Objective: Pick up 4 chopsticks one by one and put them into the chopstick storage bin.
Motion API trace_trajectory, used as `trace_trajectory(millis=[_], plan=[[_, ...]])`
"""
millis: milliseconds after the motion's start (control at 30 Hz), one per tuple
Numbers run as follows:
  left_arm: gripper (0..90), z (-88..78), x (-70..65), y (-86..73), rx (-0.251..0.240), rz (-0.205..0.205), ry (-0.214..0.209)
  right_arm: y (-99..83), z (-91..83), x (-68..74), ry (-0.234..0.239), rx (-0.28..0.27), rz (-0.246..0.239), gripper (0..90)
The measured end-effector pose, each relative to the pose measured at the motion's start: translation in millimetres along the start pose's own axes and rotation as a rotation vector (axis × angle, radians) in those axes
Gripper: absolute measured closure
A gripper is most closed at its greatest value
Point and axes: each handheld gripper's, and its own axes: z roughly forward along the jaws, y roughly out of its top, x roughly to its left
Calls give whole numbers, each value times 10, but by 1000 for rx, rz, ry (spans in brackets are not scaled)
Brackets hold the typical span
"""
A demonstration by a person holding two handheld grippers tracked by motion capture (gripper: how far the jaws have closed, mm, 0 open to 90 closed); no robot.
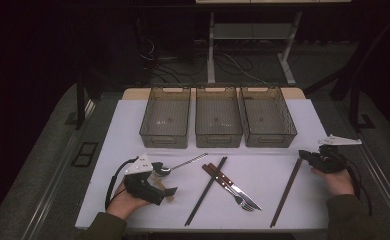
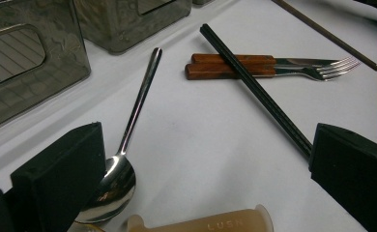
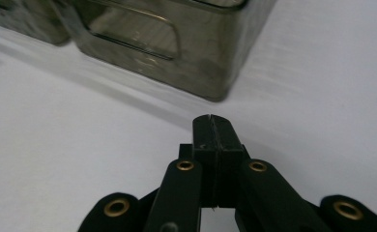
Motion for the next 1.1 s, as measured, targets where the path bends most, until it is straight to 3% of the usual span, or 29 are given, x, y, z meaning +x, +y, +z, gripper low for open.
trace_trajectory(millis=[267,600,1100], plan=[[0,1,-14,4,-1,2,-3,-66,53,-72,-31,58,3,897],[0,-4,-8,3,0,2,-2,-105,94,-79,-31,97,5,897],[0,-11,-7,4,3,2,-5,-98,114,-43,-18,107,-10,897]])
